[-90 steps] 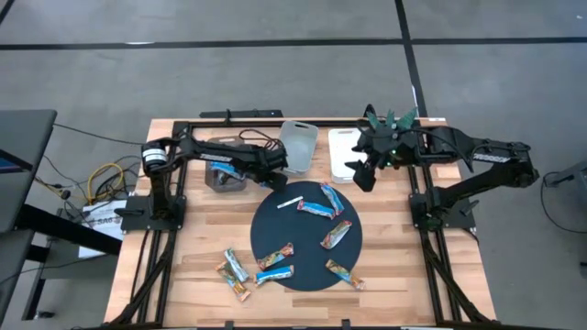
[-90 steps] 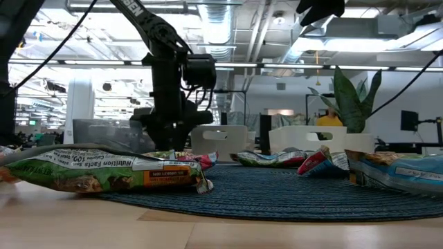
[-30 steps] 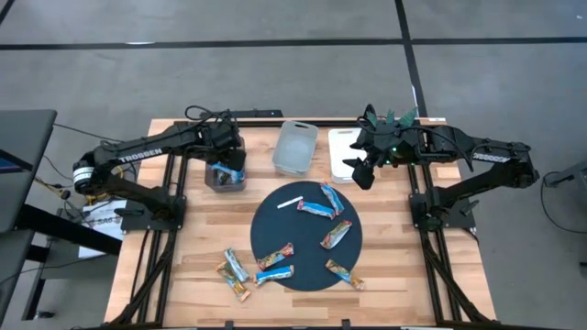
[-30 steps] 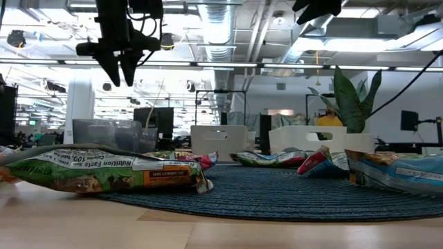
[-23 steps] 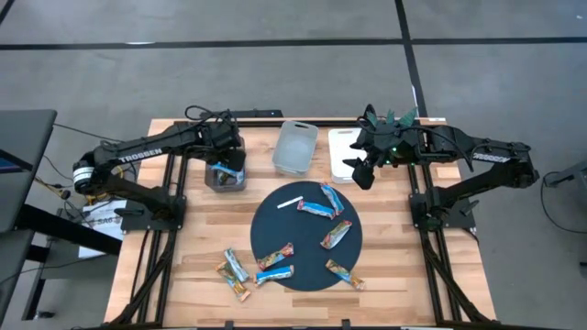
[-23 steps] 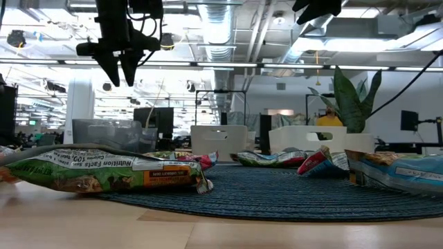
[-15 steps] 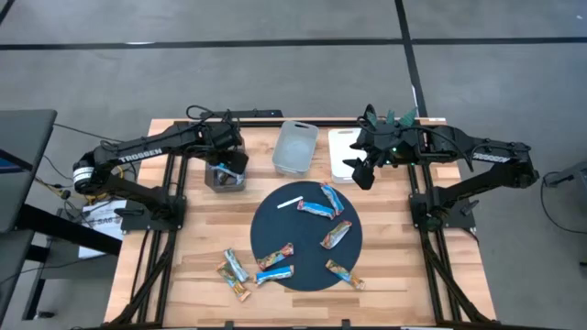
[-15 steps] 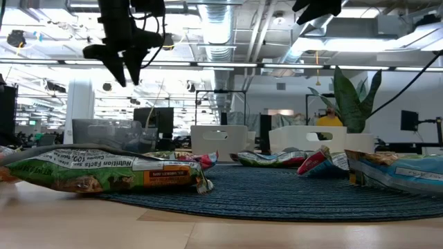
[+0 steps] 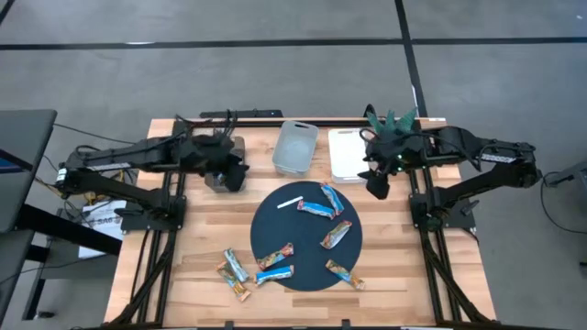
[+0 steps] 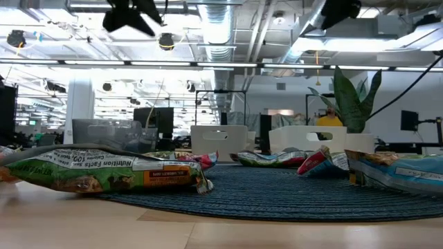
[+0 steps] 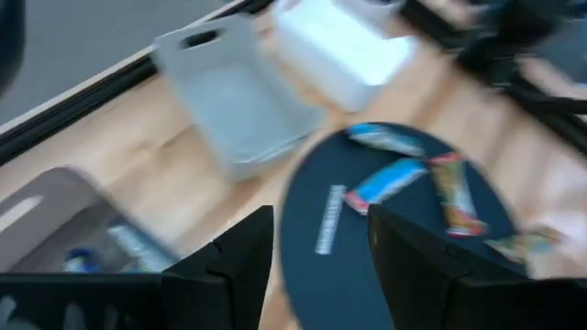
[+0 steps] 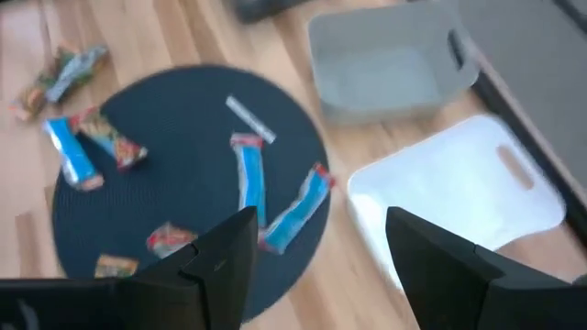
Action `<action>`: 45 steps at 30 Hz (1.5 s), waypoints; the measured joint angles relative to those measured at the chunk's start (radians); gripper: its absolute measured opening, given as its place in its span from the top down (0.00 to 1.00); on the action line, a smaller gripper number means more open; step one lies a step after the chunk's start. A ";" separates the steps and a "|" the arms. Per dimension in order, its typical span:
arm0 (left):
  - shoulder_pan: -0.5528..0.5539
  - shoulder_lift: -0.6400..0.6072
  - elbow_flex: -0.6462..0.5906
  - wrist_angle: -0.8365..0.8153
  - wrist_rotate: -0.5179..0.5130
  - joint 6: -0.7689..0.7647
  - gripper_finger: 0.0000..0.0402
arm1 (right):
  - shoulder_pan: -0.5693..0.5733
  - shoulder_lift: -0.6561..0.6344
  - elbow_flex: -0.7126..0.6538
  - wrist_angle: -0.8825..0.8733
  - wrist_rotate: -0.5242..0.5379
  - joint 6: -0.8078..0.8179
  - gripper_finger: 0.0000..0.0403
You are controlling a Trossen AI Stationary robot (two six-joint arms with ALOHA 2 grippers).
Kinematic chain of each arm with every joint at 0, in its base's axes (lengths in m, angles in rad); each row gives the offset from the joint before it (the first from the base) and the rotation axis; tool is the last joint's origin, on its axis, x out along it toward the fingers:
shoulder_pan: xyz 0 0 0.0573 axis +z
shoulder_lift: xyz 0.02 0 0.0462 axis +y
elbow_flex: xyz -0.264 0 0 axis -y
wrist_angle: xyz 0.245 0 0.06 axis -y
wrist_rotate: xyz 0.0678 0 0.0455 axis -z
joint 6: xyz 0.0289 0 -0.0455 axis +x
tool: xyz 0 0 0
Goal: Pick and place Granola Bars by type
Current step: Put the red granola bar into the white bin
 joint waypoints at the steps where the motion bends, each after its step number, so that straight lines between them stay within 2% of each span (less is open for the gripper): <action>1: -0.026 -0.007 0.000 0.012 0.000 0.001 0.58 | 0.012 -0.008 -0.012 -0.016 -0.001 0.014 0.42; 5: -0.118 -0.016 0.000 0.029 -0.009 0.004 0.58 | 0.079 -0.030 -0.080 -0.018 -0.001 0.074 0.42; 9: -0.197 -0.014 0.000 0.048 -0.066 0.019 0.58 | 0.163 -0.028 -0.180 0.004 -0.039 0.112 0.42; 13: -0.246 -0.010 0.000 0.091 -0.123 0.040 0.58 | 0.241 -0.011 -0.268 0.090 -0.106 0.067 0.42; 17: -0.264 -0.010 0.000 0.093 -0.132 0.040 0.58 | 0.284 0.032 -0.309 0.156 -0.102 -0.002 0.42; 30: -0.272 -0.009 0.000 0.095 -0.117 0.046 0.58 | 0.281 0.352 -0.304 0.269 -0.143 -0.220 0.42; 41: -0.272 -0.009 0.000 0.064 -0.074 0.051 0.58 | 0.255 0.530 -0.303 0.351 -0.256 -0.309 0.42; 45: -0.272 -0.009 0.000 0.063 -0.074 0.059 0.58 | 0.231 0.579 -0.304 0.368 -0.266 -0.325 0.44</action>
